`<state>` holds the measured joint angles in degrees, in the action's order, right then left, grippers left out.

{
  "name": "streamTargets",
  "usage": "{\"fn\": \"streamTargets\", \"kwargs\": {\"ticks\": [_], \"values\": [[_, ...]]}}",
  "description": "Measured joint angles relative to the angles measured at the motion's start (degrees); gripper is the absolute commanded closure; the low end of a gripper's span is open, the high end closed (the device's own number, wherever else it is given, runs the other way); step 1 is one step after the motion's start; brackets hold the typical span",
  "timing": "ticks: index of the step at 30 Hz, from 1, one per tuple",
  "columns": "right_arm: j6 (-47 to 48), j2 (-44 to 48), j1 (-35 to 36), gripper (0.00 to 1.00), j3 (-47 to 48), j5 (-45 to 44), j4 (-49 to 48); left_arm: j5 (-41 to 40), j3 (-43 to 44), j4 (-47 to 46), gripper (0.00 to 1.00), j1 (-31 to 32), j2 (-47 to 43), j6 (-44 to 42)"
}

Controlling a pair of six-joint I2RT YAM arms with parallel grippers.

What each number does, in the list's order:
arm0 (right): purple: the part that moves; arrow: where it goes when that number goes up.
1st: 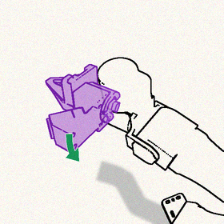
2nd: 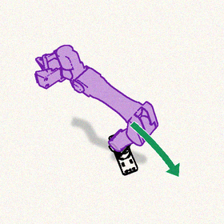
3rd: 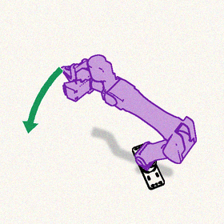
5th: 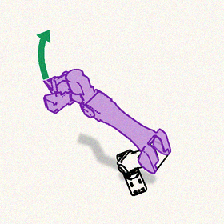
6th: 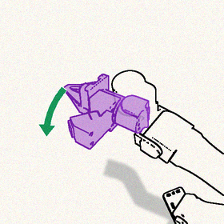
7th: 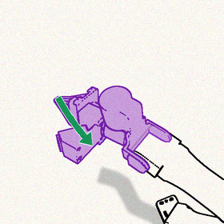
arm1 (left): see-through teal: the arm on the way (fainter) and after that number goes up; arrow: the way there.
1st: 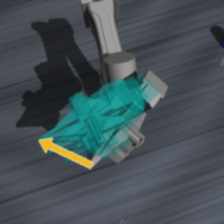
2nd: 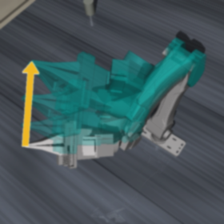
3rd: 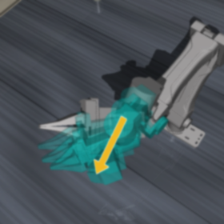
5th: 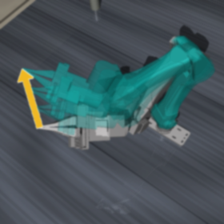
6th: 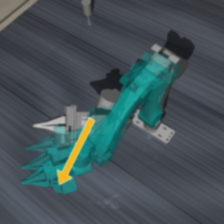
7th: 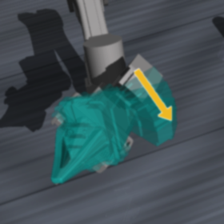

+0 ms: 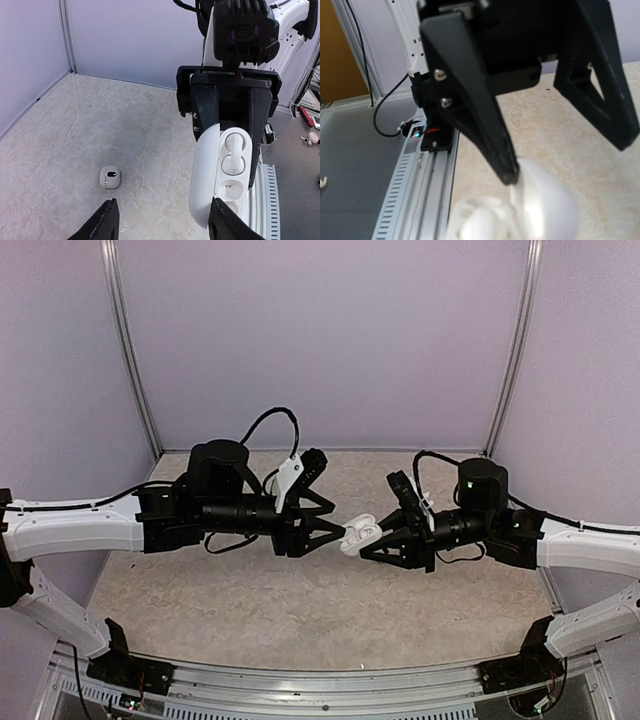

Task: Insert the wireless bluetooth earbuds into the charging case
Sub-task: Open the charging case, then pick up the left earbud from the corner of the board.

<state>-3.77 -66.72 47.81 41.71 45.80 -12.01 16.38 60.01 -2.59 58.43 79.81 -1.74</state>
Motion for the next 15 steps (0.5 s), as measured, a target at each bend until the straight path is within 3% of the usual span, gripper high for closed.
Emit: {"fn": "streamTargets", "kwargs": {"ticks": [8, 13, 15], "values": [[-0.13, 0.00, 0.04, 1.00, 0.00, -1.49, 0.11, 4.79, -6.58, -5.97, 0.29, -6.97, -5.49, 5.16], [-0.35, 0.00, 0.02, 1.00, 0.00, -1.84, 0.11, 0.92, -9.27, -10.47, 0.29, -17.22, -10.49, 13.16], [-0.39, 0.00, 0.00, 1.00, 0.00, -1.86, 0.11, -1.81, -9.77, -11.17, 0.33, -23.28, -11.06, 17.00]]}}
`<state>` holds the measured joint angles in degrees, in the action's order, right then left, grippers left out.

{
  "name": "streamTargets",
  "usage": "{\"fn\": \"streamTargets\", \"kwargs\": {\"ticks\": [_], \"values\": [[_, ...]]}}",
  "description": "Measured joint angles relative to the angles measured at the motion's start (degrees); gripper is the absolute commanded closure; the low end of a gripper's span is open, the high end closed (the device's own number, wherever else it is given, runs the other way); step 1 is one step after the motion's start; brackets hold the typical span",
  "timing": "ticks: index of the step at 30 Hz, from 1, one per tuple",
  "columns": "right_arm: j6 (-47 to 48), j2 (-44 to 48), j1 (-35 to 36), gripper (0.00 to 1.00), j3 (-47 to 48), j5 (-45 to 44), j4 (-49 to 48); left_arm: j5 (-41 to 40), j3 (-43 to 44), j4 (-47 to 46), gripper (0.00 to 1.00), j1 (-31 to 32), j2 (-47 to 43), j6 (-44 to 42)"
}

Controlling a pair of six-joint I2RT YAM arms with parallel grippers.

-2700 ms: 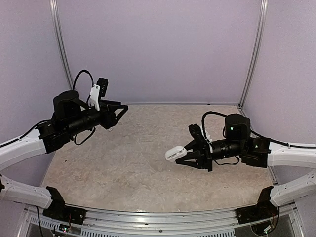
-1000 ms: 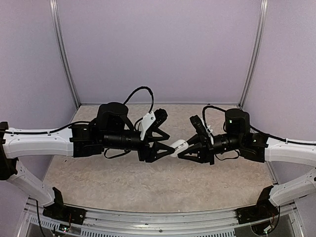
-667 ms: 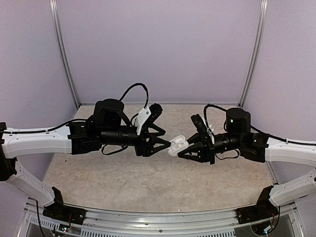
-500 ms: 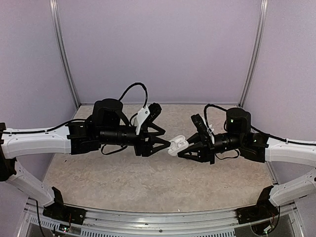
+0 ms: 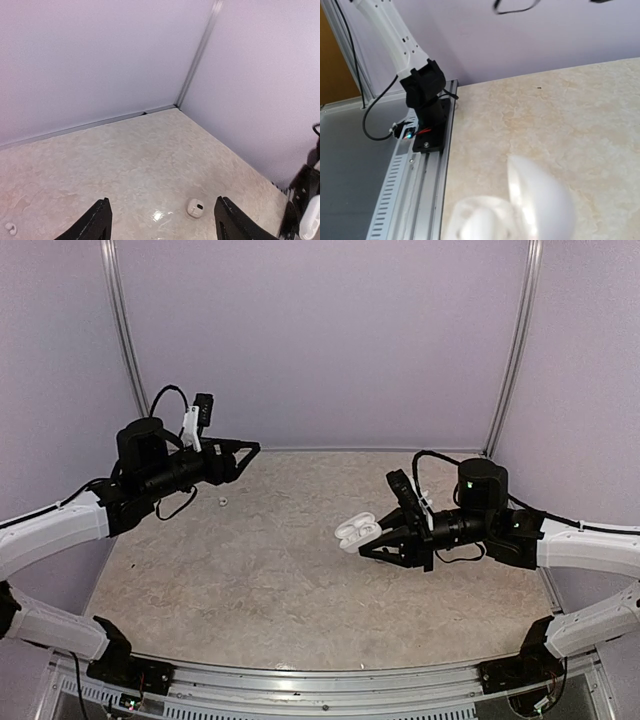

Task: Insert the wireless bluetooth earbuds into the charging case
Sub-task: Pick up the left earbud from the corner of the board.

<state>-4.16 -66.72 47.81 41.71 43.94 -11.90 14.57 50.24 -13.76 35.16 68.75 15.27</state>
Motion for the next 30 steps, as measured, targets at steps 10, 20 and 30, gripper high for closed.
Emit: {"fn": "streamTargets", "kwargs": {"ticks": [10, 20, 30], "values": [[-0.02, 0.00, -0.37, 1.00, 0.00, -0.04, -0.02, -16.59, 1.42, 7.54, 0.52, -19.54, 14.25, 8.00], [-0.02, -0.02, -0.39, 1.00, 0.00, -0.04, 0.00, -20.13, 17.81, 17.55, 0.60, -17.40, 34.91, 2.73], [0.02, -0.02, -0.39, 1.00, 0.00, -0.09, 0.35, -21.53, 25.35, 23.50, 0.61, -14.03, 47.06, 1.18]]}}
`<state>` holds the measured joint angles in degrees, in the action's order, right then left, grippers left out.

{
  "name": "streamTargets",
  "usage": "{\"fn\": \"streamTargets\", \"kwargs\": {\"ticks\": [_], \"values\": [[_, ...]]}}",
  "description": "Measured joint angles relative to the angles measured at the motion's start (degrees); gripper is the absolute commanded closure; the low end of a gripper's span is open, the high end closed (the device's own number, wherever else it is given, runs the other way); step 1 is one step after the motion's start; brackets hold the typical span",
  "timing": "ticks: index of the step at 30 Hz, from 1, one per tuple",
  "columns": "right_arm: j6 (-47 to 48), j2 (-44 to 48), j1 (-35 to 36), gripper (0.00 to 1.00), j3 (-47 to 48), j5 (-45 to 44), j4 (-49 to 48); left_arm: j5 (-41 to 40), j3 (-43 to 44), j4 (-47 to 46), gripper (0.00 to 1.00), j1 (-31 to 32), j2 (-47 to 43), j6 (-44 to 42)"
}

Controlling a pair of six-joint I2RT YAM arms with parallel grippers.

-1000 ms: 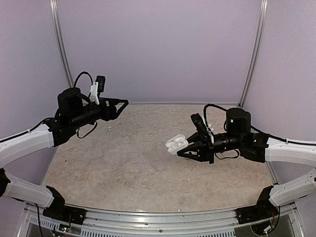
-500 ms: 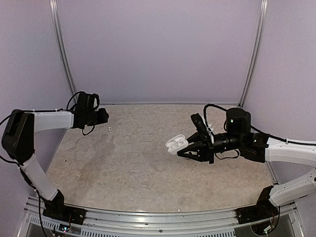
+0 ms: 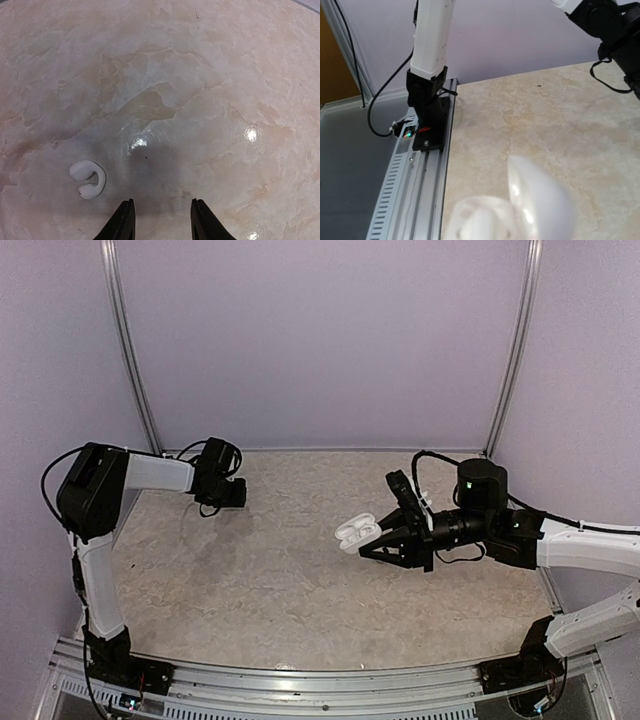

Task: Insert the wireless bluetooth earbuds into the charging case
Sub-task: Pick up the left earbud from the corner of the board.

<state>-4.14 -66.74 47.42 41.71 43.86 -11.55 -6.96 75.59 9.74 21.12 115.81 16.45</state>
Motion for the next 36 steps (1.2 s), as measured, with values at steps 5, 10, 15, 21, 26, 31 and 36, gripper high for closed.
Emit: {"fn": "streamTargets", "kwargs": {"ticks": [5, 10, 15, 21, 26, 31, 36], "values": [[0.00, 0.00, 0.00, 1.00, 0.00, -0.09, 0.17, -1.09, 0.00, 0.66, 0.62, -0.26, 0.31, 0.00], [0.00, 0.00, -0.09, 1.00, 0.00, -0.11, 0.17, -1.20, -0.04, 0.63, 0.62, -0.59, 0.31, -0.02], [0.00, 0.00, -0.09, 1.00, 0.00, -0.11, 0.20, -1.22, -0.04, 0.63, 0.62, -1.16, 0.31, -0.02], [0.02, 0.00, -0.09, 1.00, 0.00, -0.15, 0.57, -1.20, -0.04, 0.61, 0.62, -2.29, 0.66, -0.04], [0.02, -0.20, -0.09, 1.00, 0.00, -0.15, 0.98, -1.07, -0.04, 0.59, 0.62, -3.21, 1.31, -0.20], [0.04, -0.22, -0.09, 1.00, 0.00, -0.15, 1.22, -1.01, -0.04, 0.59, 0.62, -4.02, 1.75, -0.22], [0.04, -0.22, -0.09, 1.00, 0.00, -0.15, 1.46, -1.05, -0.04, 0.59, 0.63, -4.28, 2.01, -0.22]]}}
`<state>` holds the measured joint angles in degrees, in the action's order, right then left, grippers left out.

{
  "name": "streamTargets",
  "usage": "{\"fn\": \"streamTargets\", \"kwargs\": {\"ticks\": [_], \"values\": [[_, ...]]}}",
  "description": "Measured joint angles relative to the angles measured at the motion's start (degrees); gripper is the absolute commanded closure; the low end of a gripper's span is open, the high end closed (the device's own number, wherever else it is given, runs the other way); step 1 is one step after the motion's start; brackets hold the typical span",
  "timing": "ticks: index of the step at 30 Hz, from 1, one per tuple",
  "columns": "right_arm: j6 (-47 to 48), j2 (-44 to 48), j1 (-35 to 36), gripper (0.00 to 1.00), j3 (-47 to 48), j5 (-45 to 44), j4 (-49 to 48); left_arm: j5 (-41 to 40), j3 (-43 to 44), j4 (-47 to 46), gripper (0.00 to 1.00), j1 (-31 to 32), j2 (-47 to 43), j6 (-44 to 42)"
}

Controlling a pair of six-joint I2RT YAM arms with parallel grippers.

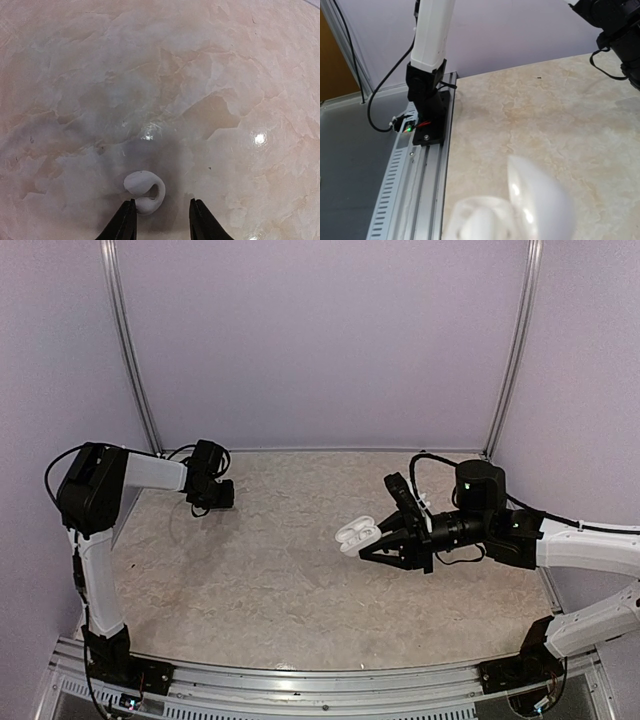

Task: Insert the wireless bluetooth earbuds into the charging case
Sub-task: Pick up the left earbud from the corner of the board.

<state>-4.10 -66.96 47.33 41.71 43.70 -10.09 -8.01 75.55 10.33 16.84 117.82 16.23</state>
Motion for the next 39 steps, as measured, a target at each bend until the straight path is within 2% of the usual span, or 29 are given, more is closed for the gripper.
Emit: {"fn": "streamTargets", "kwargs": {"ticks": [39], "values": [[0.15, -0.55, 0.00, 1.00, 0.00, -0.02, 0.42, -4.09, 0.87, -0.85, 0.65, 1.22, 0.11, -1.57]]}}
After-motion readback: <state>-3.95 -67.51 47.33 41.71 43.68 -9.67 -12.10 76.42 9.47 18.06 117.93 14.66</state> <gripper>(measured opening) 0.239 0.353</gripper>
